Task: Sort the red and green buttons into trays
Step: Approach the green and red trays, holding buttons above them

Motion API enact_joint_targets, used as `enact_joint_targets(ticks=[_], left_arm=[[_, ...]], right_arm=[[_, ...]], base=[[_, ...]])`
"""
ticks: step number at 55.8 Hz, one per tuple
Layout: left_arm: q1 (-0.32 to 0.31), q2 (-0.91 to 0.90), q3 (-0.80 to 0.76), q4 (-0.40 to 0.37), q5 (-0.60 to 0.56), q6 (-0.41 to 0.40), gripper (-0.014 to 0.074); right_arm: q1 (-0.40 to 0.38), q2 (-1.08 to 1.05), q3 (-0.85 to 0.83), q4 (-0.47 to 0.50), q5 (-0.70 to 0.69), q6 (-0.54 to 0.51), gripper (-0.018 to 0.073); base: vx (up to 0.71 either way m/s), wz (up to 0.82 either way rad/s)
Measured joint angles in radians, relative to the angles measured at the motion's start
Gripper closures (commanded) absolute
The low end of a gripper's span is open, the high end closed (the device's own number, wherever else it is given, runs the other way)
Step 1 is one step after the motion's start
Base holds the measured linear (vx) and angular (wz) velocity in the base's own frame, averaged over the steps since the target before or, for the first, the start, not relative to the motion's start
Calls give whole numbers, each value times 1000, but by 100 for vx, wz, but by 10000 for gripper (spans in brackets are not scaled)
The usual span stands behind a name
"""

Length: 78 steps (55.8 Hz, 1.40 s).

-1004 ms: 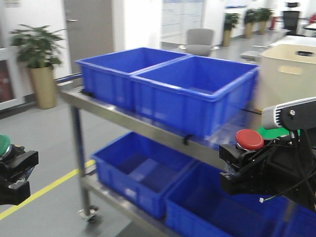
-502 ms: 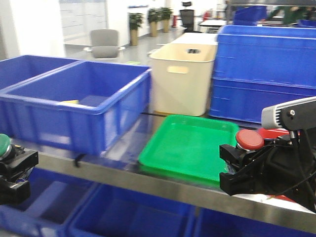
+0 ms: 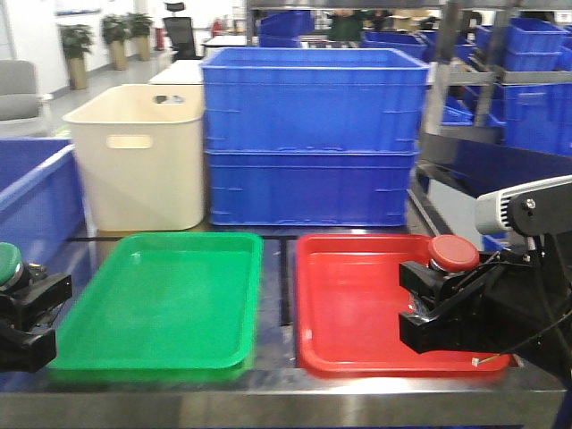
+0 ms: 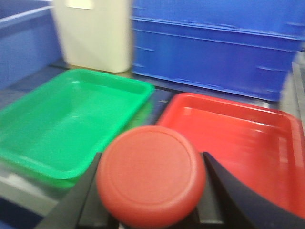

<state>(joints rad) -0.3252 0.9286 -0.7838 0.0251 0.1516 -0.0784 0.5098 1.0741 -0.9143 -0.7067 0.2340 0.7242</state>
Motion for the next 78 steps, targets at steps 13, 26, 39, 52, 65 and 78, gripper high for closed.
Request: enact_joint_targets(ticks=[13,26,39,52,65,78], left_arm=[[0,0,0,0,0,0,594],[0,0,0,0,0,0,594],[0,0,0,0,0,0,594],[0,0,0,0,0,0,594],[0,0,0,0,0,0,594],[0,0,0,0,0,0,594]], right_arm=[[0,0,0,0,1,0,548],[0,0,0,0,1,0,548],[0,0,0,0,1,0,548],[0,0,0,0,1,0,548],[0,0,0,0,1,0,548],[0,0,0,0,1,0,548]], base=[[13,-32],[9,-10],[7,4],[7,12],[8,6],[9,8]])
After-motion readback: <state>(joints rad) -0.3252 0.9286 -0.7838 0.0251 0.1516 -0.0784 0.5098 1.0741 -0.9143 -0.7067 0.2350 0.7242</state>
